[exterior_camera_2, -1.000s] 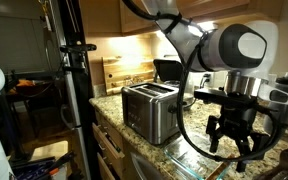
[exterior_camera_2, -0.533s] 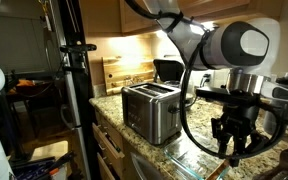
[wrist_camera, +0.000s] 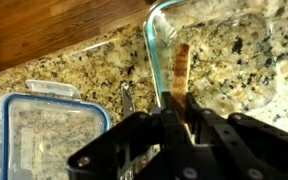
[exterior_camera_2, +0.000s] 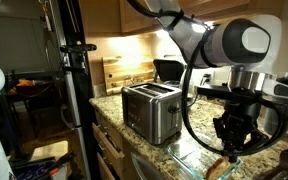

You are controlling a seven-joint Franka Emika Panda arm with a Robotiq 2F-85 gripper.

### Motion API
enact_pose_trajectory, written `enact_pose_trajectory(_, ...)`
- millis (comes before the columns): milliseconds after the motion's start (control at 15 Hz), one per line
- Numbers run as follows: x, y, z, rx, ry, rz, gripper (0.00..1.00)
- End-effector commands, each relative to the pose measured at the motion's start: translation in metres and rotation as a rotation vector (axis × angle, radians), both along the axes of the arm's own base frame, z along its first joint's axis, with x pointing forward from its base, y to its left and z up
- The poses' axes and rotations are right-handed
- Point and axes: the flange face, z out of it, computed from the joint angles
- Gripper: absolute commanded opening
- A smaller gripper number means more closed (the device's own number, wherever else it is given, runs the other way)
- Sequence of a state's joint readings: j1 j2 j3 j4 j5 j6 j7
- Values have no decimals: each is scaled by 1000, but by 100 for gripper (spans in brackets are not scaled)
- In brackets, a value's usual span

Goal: Put the slices of bread from the glass bowl in the toaster

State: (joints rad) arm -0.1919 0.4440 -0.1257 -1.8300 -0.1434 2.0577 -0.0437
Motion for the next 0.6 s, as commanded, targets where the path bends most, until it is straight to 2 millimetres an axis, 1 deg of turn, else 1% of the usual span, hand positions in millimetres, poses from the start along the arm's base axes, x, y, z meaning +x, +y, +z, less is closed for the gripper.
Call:
enact_pose_trajectory(0,-2,3,18,16,-2,-4,5)
enact_pose_trajectory(67,-2,5,22,16,-8,-2,5)
enact_pose_trajectory(267,-2,17,45,20,-38,-7,5)
enact_pose_trajectory(533,-8,40,90,40,-98,-52,5)
